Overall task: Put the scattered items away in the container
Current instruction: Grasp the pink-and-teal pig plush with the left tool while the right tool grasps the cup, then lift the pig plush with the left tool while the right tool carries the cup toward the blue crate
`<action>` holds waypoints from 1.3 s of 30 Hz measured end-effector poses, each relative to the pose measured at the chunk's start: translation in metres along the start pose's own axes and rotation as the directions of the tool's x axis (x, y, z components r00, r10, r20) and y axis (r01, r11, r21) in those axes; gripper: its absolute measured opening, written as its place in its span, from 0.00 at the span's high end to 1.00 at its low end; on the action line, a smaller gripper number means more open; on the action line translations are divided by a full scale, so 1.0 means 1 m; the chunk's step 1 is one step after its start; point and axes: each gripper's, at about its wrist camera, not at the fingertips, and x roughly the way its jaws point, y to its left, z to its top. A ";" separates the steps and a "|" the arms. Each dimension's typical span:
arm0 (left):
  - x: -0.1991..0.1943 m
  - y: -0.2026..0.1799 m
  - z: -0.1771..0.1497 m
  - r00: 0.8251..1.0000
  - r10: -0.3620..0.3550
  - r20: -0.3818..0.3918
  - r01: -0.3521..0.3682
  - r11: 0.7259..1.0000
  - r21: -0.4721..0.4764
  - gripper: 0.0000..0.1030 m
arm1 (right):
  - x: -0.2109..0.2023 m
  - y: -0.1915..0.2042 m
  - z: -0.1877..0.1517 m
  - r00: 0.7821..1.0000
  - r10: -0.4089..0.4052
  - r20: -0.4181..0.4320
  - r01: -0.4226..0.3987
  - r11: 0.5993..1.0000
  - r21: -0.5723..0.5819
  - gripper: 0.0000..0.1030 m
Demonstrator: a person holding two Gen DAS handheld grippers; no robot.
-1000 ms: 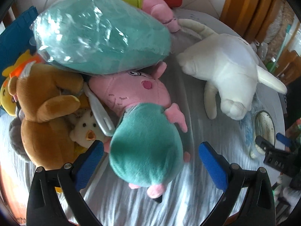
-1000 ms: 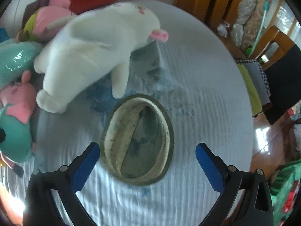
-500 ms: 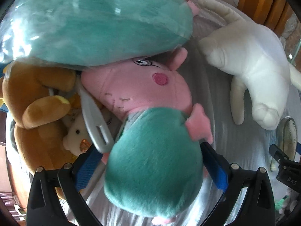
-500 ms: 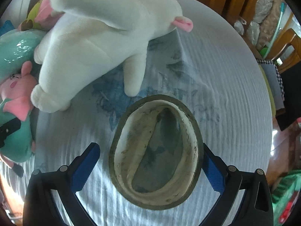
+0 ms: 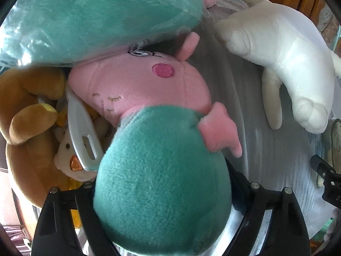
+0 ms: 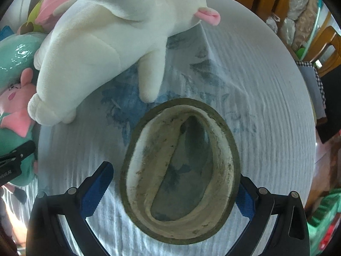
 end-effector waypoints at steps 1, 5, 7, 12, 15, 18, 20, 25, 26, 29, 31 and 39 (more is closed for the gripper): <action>0.000 0.001 -0.001 1.000 -0.003 0.002 0.003 1.000 -0.002 0.15 | 0.000 0.001 0.000 1.000 -0.004 0.002 0.004 1.000 -0.002 0.00; 0.001 0.006 -0.004 1.000 -0.017 -0.003 0.017 1.000 -0.008 0.15 | 0.000 0.003 0.001 1.000 -0.023 0.004 0.023 1.000 -0.010 0.09; 0.005 0.009 -0.006 1.000 -0.024 -0.017 0.024 1.000 -0.013 0.15 | 0.000 0.001 0.000 0.999 -0.043 0.008 0.043 0.999 -0.015 0.16; 0.007 0.013 -0.009 1.000 -0.024 -0.021 0.023 1.000 -0.019 0.15 | -0.001 -0.001 0.001 0.999 -0.044 0.017 0.045 0.999 -0.025 0.18; 0.006 0.016 -0.011 0.999 -0.035 -0.017 0.035 0.999 -0.028 0.15 | -0.002 -0.005 -0.004 0.999 -0.031 0.023 0.031 0.999 -0.028 0.11; 0.006 0.023 -0.014 0.998 -0.066 -0.015 0.066 0.997 -0.035 0.15 | 0.006 -0.007 -0.006 1.000 -0.028 0.009 0.028 0.999 -0.025 0.00; 0.002 0.026 -0.017 0.997 -0.076 -0.011 0.075 0.997 -0.035 0.20 | 0.005 -0.008 -0.007 0.999 -0.037 0.011 0.037 0.999 -0.021 0.02; -0.022 0.029 -0.032 0.992 -0.122 0.017 0.122 0.992 -0.030 0.28 | -0.012 -0.009 -0.015 0.999 -0.030 0.043 0.032 0.998 -0.046 0.28; -0.029 0.029 -0.037 0.991 -0.128 0.023 0.129 0.991 -0.024 0.28 | -0.014 -0.008 -0.015 0.999 -0.015 0.041 0.017 0.999 -0.049 0.28; -0.053 0.031 -0.049 0.988 -0.147 0.045 0.147 0.989 -0.011 0.28 | -0.029 -0.002 -0.019 0.998 -0.006 0.062 0.012 0.996 -0.091 0.28; -0.067 0.033 -0.058 0.987 -0.149 0.057 0.149 0.989 -0.009 0.28 | -0.043 0.007 -0.022 0.996 0.020 0.086 -0.009 0.992 -0.122 0.28; -0.133 0.054 -0.102 0.987 -0.094 0.132 0.102 0.993 -0.055 0.28 | -0.082 0.051 -0.007 0.982 0.122 0.146 -0.082 0.964 -0.253 0.28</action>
